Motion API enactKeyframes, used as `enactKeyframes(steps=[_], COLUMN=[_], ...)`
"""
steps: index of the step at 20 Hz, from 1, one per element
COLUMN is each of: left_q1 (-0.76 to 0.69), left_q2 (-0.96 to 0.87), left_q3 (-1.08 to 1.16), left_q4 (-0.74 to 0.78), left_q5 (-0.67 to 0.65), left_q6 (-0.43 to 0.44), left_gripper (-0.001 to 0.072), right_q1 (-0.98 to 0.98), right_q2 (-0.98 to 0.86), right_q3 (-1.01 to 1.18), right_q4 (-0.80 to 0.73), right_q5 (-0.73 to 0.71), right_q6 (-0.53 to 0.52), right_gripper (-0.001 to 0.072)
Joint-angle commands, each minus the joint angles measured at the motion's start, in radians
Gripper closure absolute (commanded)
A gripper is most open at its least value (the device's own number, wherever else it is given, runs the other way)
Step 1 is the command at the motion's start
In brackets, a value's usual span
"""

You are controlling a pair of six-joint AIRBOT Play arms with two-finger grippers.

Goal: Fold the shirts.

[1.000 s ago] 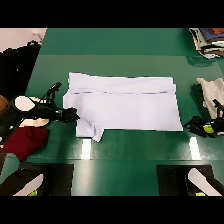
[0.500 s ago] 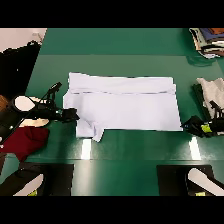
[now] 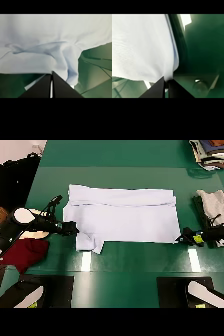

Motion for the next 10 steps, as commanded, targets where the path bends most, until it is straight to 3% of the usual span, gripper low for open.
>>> enactKeyframes(steps=[1,7,9,10], left_q1=[0.0,0.0,0.0,0.0], left_q2=[0.076,0.341,0.343,0.343], left_q3=[0.001,0.028,0.089,0.11], left_q4=[0.084,0.115,0.115,0.116], left_q5=[-0.069,-0.382,-0.359,-0.287], left_q6=[-0.048,-0.151,-0.146,-0.119], left_gripper=[0.0687,0.0686,0.0686,0.0686], right_q1=[0.029,-0.069,-0.074,-0.063], right_q2=[0.085,0.352,0.397,0.4], right_q3=[0.003,0.106,0.156,0.179], right_q4=[-0.061,-0.119,-0.116,-0.117], right_q5=[0.045,0.311,0.313,0.301], right_q6=[0.001,0.017,0.043,0.045], right_gripper=[0.0696,0.0696,0.0696,0.0696])
